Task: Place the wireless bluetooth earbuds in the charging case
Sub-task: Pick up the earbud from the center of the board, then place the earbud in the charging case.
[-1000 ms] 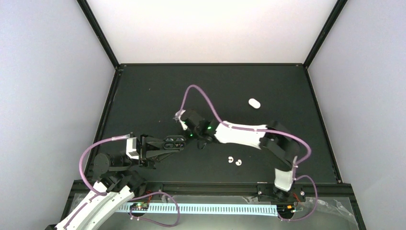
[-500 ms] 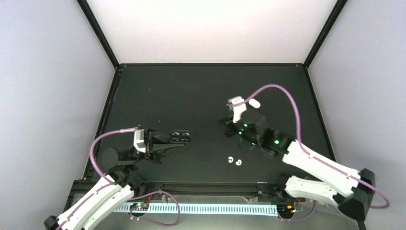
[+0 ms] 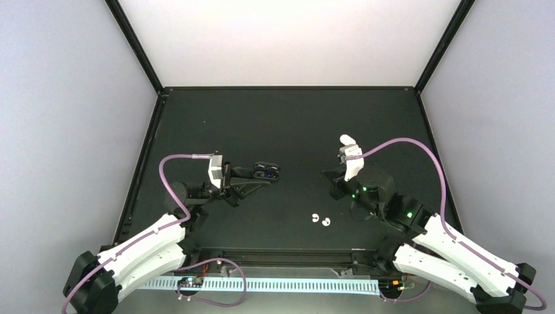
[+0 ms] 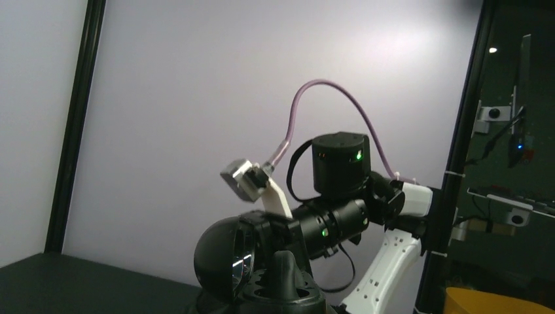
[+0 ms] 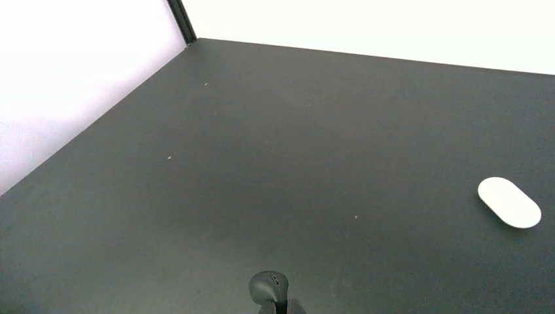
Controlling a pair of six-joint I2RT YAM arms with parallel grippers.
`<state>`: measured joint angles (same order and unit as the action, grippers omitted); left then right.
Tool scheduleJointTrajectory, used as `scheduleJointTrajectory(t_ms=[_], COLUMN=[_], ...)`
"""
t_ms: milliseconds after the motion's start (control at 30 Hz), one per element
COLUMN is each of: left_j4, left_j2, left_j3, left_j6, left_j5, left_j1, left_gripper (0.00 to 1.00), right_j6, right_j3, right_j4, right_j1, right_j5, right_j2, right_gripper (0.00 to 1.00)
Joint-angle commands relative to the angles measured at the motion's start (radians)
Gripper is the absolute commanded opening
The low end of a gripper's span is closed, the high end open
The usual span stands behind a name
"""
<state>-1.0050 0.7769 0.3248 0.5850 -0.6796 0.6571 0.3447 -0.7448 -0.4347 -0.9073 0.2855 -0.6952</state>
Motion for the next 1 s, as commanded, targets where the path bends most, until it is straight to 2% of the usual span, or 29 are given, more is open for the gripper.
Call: scheduleJointTrajectory(t_ms=[0,333,500,700,967], left_j4=[-0.143,-0.047,0.046,0.073,0.118], left_j2=[0.038,0.008,-0.034,-0.027,-0.023], left_j3=[0.091,0.114,0.115,0.121,0.163], left_j6=[0.037,0.041,-0.016,-0.059,-0.112], left_j5=[-0.042,-0.087,-0.082,-0.108,-0.191], left_j1=[0.009,0.037,0.054,0.067,0.068], left_gripper=[0.02,0.01,0.02,0.02,0.02], right_j6=[-0.003,-0.126,-0.187,-0.297,-0.393], right_j3=[-0.019,-0.046,-0.087,-0.132,-0.274], right_j4=[-0.013,0.052,0.034,-0.024,-0.114], right_j1=[0.004,0.005,0.005,0.004,0.004], right_j5=[-0.044,-0.138,-0.162,-0.265,-0.572], right_j2=[0.044,0.17,0.218,0.208,0.115], right_gripper=[0.01,0.01,0.01,0.01,0.01])
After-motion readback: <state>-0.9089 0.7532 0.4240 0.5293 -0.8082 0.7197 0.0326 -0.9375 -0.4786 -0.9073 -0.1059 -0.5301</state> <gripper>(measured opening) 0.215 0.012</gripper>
